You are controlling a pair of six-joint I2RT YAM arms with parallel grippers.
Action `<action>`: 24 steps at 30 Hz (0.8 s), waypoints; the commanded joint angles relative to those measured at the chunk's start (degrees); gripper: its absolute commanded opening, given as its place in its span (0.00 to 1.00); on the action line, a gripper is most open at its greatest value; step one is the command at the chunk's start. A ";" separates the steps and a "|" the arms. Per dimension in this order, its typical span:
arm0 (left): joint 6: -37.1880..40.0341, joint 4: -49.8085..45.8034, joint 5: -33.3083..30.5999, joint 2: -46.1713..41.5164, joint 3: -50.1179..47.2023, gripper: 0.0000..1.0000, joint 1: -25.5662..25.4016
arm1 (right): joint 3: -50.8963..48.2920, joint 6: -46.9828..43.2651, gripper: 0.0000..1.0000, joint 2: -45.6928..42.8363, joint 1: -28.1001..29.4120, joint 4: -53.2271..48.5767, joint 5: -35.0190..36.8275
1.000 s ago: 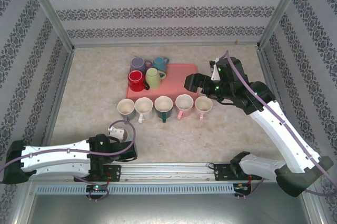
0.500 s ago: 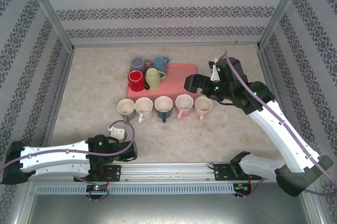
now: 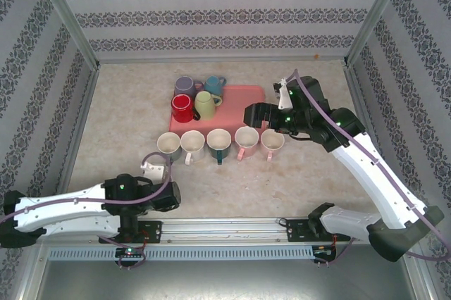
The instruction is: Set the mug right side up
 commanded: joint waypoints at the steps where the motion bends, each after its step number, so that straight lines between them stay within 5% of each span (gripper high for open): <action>1: -5.52 -11.30 -2.35 -1.66 2.96 0.61 0.14 | 2.23 -3.06 0.98 1.33 0.44 -0.88 -0.41; 5: -6.47 -14.54 -5.27 -3.70 6.88 0.61 0.53 | 3.79 -5.37 0.98 4.43 1.22 -1.13 -1.64; 9: 2.48 -14.13 -8.68 -0.47 13.68 0.66 5.72 | 8.21 -10.51 0.98 10.57 3.23 -3.68 0.24; 12: 19.90 -6.41 1.04 2.90 16.24 0.66 20.13 | 11.19 -14.12 0.98 15.23 4.24 -3.20 1.33; 17: 34.14 1.10 15.08 8.83 22.48 0.65 38.84 | 16.77 -18.48 0.98 23.44 3.98 -1.30 4.45; 24: 32.84 8.01 26.53 14.70 29.49 0.64 43.19 | 34.28 -23.83 0.98 43.51 2.29 -2.26 11.12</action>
